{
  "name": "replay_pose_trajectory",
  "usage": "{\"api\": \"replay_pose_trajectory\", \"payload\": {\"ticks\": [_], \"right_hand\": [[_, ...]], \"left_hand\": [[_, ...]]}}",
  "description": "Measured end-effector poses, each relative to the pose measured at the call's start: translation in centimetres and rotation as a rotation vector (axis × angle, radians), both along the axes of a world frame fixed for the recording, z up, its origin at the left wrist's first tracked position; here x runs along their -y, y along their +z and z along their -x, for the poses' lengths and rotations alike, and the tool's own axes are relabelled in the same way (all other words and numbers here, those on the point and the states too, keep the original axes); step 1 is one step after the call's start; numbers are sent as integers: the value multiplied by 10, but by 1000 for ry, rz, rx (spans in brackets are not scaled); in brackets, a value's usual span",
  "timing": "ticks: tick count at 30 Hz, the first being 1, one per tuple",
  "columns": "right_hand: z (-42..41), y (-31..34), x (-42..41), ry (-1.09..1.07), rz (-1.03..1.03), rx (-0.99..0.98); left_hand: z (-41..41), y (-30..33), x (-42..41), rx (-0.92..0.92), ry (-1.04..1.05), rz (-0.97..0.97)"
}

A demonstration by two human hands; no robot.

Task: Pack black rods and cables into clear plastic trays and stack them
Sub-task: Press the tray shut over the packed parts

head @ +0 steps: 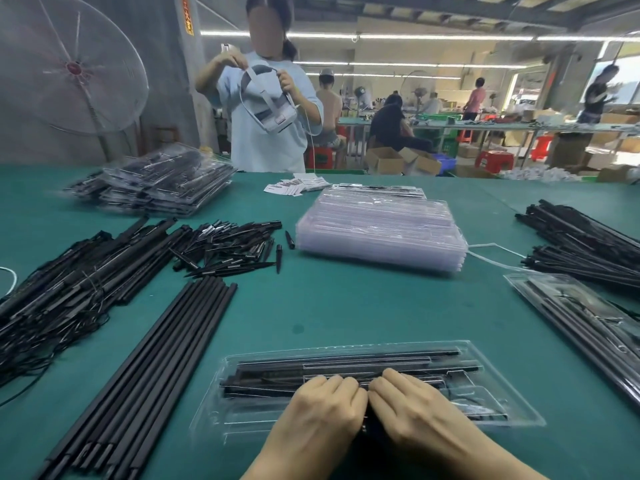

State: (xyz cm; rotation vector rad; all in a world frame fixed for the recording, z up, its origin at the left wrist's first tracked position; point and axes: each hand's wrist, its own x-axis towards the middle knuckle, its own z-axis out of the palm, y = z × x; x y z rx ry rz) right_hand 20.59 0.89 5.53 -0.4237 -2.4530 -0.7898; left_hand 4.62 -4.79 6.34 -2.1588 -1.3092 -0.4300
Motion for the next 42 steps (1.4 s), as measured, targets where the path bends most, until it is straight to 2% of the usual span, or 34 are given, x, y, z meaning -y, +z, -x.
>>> {"api": "replay_pose_trajectory", "payload": {"ticks": [7, 10, 13, 21, 25, 32, 42], "right_hand": [[4, 2, -3, 97, 145, 31], [1, 16, -5, 153, 304, 104], [-2, 20, -3, 136, 431, 79], [-2, 16, 13, -44, 463, 16], [8, 13, 24, -141, 385, 10], [11, 13, 28, -162, 541, -51], [12, 13, 35, -184, 590, -84]], "left_hand": [[2, 3, -1, 35, -44, 328], [0, 10, -3, 40, -22, 366], [-3, 16, -3, 65, 27, 396], [-7, 21, 1, 189, 164, 347], [-8, 29, 1, 194, 246, 356], [-7, 26, 2, 187, 216, 371], [-9, 14, 2, 190, 143, 295]]}}
